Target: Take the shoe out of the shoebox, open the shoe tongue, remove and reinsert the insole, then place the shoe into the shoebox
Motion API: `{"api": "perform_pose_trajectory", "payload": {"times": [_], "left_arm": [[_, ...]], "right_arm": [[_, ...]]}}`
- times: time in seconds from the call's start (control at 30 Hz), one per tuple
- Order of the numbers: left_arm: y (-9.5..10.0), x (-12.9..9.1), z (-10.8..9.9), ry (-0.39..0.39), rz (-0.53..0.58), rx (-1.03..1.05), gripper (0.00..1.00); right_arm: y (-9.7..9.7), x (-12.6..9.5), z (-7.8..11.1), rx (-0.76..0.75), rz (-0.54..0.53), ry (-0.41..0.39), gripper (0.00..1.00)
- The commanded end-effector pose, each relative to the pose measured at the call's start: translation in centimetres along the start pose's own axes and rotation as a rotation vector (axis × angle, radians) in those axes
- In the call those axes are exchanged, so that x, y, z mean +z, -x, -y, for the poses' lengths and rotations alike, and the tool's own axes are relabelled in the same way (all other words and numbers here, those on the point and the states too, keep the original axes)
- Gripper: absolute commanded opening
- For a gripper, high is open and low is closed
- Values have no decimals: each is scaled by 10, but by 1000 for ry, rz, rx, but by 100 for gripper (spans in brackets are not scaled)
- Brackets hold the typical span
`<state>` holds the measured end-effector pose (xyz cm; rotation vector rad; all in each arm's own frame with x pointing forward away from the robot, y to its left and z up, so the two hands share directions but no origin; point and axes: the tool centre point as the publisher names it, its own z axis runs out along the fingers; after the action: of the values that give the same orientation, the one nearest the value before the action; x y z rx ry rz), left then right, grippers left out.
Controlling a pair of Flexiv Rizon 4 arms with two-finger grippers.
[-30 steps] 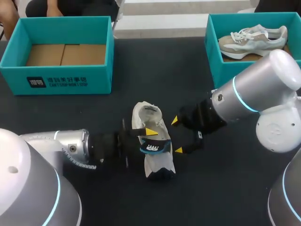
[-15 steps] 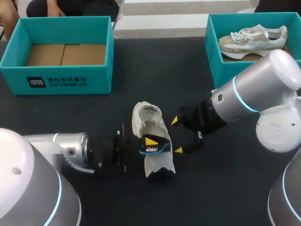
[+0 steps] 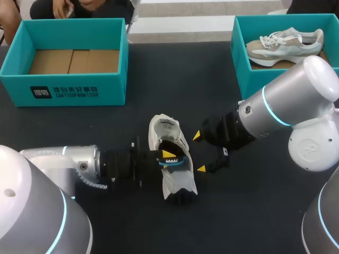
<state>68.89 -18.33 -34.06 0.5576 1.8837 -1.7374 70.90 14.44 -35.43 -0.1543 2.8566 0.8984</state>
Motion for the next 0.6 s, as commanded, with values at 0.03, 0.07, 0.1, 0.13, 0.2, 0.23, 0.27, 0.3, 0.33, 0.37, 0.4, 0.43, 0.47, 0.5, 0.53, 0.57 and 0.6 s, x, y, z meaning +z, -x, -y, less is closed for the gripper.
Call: {"api": "perform_pose_trajectory", "payload": {"times": [0.03,0.07,0.1,0.13,0.2,0.23,0.27,0.3,0.33,0.37,0.4,0.43,0.47,0.5,0.53,0.57,0.6], "left_arm": [[0,2,-5,7,12,-4,0],[1,1,-3,5,19,-7,9],[1,0,0,1,21,-3,15],[1,1,5,-12,28,-4,24],[1,1,11,-26,29,4,27],[2,1,16,-35,29,5,28],[2,1,16,-35,29,5,28],[3,1,23,-47,31,12,25],[3,1,26,-52,31,13,25],[3,1,28,-56,30,16,25],[3,0,32,-66,29,22,25],[3,0,34,-68,28,23,25],[2,-1,37,-75,28,26,26],[2,-1,39,-79,28,29,26],[0,-2,42,-84,27,29,25],[-1,-2,42,-86,27,29,25],[-1,-2,43,-87,25,29,24]], "right_arm": [[-1,1,0,0,2,1,100],[-1,1,0,0,2,1,100],[-1,1,0,0,2,1,100],[-1,1,0,0,2,1,100],[-1,1,0,0,2,1,100],[-1,1,0,0,2,1,100],[-1,1,0,0,2,1,100],[-1,1,0,0,2,1,100],[-1,1,0,0,2,1,100],[-1,1,0,0,2,1,100],[-1,1,0,0,2,1,100],[-1,1,0,0,2,1,100],[-1,1,0,0,2,1,100],[-1,1,0,0,2,1,100],[-1,1,0,0,2,1,100],[-1,1,0,0,2,1,100],[-1,1,0,0,2,1,100]]}}
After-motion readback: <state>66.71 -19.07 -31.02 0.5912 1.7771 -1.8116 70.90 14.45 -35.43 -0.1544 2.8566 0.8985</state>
